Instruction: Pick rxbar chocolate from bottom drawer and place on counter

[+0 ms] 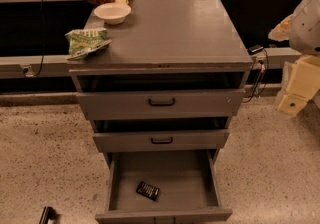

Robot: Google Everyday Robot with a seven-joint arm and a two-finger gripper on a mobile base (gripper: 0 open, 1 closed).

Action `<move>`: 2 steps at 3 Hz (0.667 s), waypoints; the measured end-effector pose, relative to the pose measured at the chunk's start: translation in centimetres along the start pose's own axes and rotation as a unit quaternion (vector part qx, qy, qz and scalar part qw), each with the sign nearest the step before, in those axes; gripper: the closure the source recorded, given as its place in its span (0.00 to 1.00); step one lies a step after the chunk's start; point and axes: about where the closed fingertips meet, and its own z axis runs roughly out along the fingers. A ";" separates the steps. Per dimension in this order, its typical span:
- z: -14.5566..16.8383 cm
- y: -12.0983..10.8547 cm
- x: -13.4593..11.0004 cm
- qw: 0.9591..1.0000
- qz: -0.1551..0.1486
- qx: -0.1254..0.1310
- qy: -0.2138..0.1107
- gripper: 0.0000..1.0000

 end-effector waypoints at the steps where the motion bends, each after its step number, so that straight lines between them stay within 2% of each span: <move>1: 0.1 0.0 -0.1 1.000 -0.001 0.001 0.000 0.00; 2: 2.9 -0.2 -1.4 1.000 -0.005 0.002 -0.016 0.00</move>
Offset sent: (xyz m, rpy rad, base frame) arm 0.0557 0.0681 -0.1040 0.1144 -0.0372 0.0653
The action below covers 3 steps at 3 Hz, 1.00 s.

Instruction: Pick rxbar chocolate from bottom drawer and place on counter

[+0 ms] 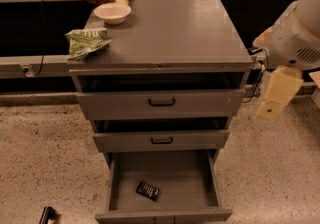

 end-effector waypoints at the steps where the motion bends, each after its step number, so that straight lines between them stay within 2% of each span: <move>1: 7.8 1.5 -2.6 1.000 -0.003 -0.011 -0.017 0.00; 2: 9.4 1.5 -3.0 1.000 -0.006 0.001 -0.024 0.00; 3: 11.0 1.6 -4.1 0.999 -0.024 -0.030 -0.027 0.00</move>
Offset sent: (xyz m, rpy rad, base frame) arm 0.0127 0.0366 -0.0621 0.0300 0.0096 0.0170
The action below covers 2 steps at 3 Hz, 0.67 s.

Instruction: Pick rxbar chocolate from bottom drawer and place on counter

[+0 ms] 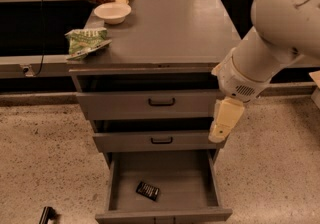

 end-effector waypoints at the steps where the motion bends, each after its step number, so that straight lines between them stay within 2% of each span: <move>1: 7.6 0.2 -1.9 0.999 0.003 -0.051 -0.007 0.00; 2: 15.4 2.3 -2.5 0.998 0.028 -0.052 -0.010 0.00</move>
Offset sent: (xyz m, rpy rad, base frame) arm 0.0783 0.1301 -0.2360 0.2299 -0.1994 -0.1270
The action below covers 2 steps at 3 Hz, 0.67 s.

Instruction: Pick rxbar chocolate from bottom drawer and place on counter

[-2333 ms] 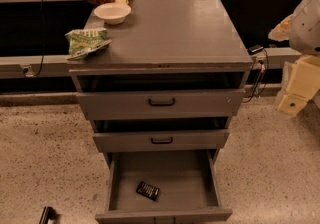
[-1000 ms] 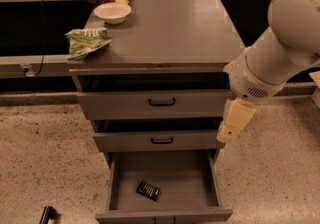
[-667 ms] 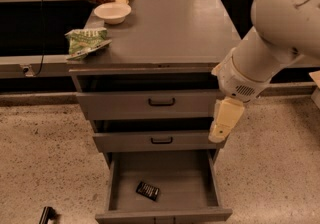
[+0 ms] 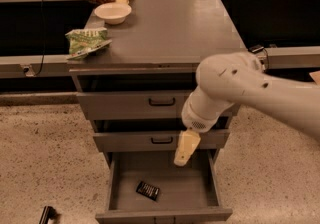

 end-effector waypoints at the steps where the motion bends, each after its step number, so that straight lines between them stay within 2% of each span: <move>1: 2.2 1.2 0.4 1.000 0.004 0.003 -0.002 0.00; 2: 3.6 0.9 -0.2 1.000 -0.006 -0.018 0.009 0.00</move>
Offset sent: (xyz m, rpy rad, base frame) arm 0.0063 0.0267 -0.0515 -0.0332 0.0975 0.0608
